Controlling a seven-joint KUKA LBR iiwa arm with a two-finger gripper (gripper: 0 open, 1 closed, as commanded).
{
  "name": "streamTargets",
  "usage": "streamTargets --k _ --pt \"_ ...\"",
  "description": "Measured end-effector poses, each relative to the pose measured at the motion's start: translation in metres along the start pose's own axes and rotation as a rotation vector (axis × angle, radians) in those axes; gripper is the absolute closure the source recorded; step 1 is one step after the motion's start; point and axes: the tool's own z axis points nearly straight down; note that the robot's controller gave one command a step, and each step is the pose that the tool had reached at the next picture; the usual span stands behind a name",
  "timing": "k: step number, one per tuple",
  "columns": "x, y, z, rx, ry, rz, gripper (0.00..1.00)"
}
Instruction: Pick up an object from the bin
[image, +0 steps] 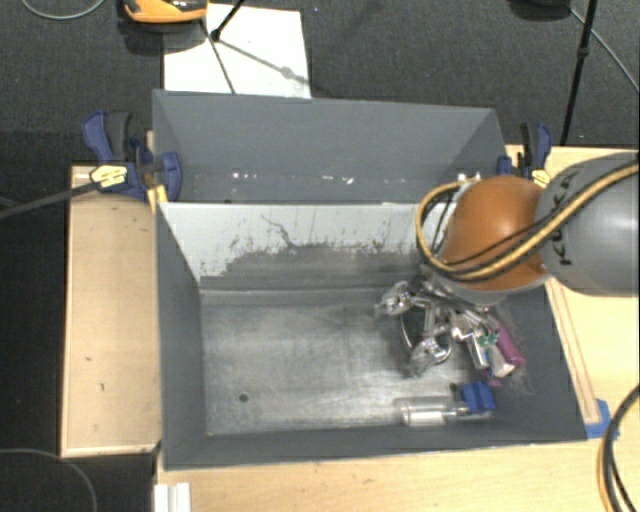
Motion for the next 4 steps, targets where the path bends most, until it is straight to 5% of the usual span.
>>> streamTargets --k 1,2,3,4 --pt "0.015 -0.038 -0.026 -0.001 0.001 0.262 0.0" --pt "0.013 -0.062 -0.016 -0.009 0.003 0.054 0.0" --pt "0.013 -0.062 -0.016 -0.012 0.005 0.058 1.0" --pt "0.022 -0.034 -0.181 0.003 0.001 -0.251 1.0"
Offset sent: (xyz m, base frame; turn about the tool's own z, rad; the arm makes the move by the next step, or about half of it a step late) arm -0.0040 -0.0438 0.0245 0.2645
